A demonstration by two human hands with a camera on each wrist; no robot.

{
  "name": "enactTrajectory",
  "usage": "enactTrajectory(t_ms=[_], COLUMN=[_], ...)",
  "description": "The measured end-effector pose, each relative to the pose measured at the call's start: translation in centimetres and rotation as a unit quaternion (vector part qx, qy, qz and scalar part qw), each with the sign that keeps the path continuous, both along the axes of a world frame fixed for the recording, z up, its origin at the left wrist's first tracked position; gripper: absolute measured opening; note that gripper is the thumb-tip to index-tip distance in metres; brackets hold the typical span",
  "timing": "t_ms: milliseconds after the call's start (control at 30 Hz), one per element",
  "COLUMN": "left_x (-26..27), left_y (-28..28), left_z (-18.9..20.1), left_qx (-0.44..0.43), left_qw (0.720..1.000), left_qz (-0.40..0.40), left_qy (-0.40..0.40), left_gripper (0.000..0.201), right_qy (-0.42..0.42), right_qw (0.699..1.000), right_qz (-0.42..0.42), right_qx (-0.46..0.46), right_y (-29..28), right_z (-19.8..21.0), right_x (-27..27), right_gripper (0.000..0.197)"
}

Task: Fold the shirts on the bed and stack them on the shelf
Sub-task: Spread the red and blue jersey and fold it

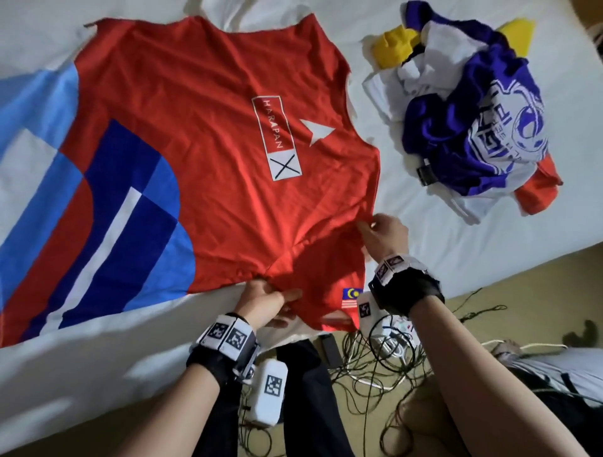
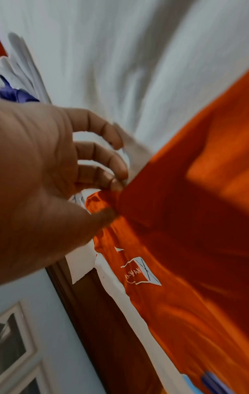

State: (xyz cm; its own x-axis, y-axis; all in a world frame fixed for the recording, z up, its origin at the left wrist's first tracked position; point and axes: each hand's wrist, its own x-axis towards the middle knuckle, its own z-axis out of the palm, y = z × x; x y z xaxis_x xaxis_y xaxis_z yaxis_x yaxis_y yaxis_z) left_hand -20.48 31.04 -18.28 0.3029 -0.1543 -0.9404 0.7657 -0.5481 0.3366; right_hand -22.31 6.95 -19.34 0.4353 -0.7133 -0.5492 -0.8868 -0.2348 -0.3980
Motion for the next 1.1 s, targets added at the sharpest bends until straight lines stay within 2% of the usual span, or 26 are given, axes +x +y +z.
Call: enactTrajectory(t_ms=[133, 200, 233, 300, 333, 400, 433, 500, 533, 600, 667, 700, 800, 900, 967, 1000, 1033, 1100], left_x=[0.6, 2.3, 3.4, 6.0, 7.4, 9.8, 10.8, 12.5, 13.1, 14.2, 14.6, 14.6, 16.2, 19.8, 22.2, 23.1, 23.9, 25.2], left_y=[1.4, 1.6, 1.4, 0.6, -0.2, -1.8, -2.7, -4.2, -4.7, -5.1, -5.1, -5.2, -5.9, -7.1, -7.8, -7.8, -7.7, -6.9], left_z=[-0.1, 0.5, 0.8, 1.3, 1.4, 0.5, -0.3, -2.3, -3.5, -4.7, -5.5, -5.5, -5.8, -6.6, -7.0, -7.2, -7.6, -8.2], left_qx=[0.023, 0.046, 0.053, 0.052, 0.052, 0.050, 0.044, 0.038, 0.035, 0.055, 0.102, 0.125, 0.138, 0.134, 0.144, 0.154, 0.166, 0.194], left_qw=[0.989, 0.974, 0.969, 0.962, 0.949, 0.902, 0.877, 0.844, 0.838, 0.829, 0.820, 0.812, 0.778, 0.772, 0.768, 0.770, 0.775, 0.781], left_qz=[-0.143, -0.216, -0.225, -0.175, -0.127, -0.046, -0.033, -0.057, -0.078, -0.119, -0.154, -0.167, -0.198, -0.231, -0.244, -0.249, -0.248, -0.244], left_qy=[-0.025, -0.054, -0.084, -0.202, -0.284, -0.427, -0.478, -0.532, -0.539, -0.543, -0.541, -0.545, -0.580, -0.577, -0.574, -0.566, -0.557, -0.541], left_gripper=[0.036, 0.040, 0.041, 0.037, 0.031, 0.014, 0.008, 0.026, 0.037, 0.053, 0.062, 0.064, 0.067, 0.075, 0.074, 0.072, 0.068, 0.068], right_qy=[0.014, -0.004, -0.018, -0.048, -0.059, -0.071, -0.075, -0.068, -0.064, -0.057, -0.056, -0.062, -0.142, -0.148, -0.113, -0.091, -0.064, 0.010], right_qw=[0.999, 0.999, 0.998, 0.997, 0.996, 0.996, 0.996, 0.996, 0.996, 0.993, 0.987, 0.984, 0.961, 0.908, 0.869, 0.868, 0.887, 0.955], right_qz=[-0.034, -0.050, -0.052, -0.065, -0.067, -0.053, -0.044, -0.021, -0.018, -0.063, -0.107, -0.088, 0.095, 0.354, 0.464, 0.469, 0.433, 0.245], right_qx=[-0.002, -0.010, -0.011, -0.014, -0.018, -0.031, -0.038, -0.050, -0.063, -0.086, -0.108, -0.140, -0.215, -0.169, -0.133, -0.133, -0.144, -0.168], right_y=[-0.3, -0.5, -0.7, -1.5, -2.0, -3.1, -3.6, -4.4, -4.8, -5.5, -5.1, -4.5, -1.6, 0.3, -0.6, -1.8, -3.3, -6.2], right_z=[-1.1, -1.2, -1.2, -1.3, -1.4, -1.5, -1.6, -1.7, -1.7, -1.6, -1.4, -1.2, -1.2, -2.3, -4.1, -5.0, -5.7, -5.9], right_x=[-1.2, -0.7, 0.0, 1.8, 3.0, 5.4, 6.6, 8.3, 8.8, 9.3, 9.9, 10.6, 14.3, 19.4, 21.9, 22.8, 23.6, 25.3], right_gripper=[0.021, 0.026, 0.031, 0.041, 0.046, 0.049, 0.046, 0.034, 0.028, 0.027, 0.037, 0.044, 0.063, 0.065, 0.063, 0.063, 0.065, 0.070])
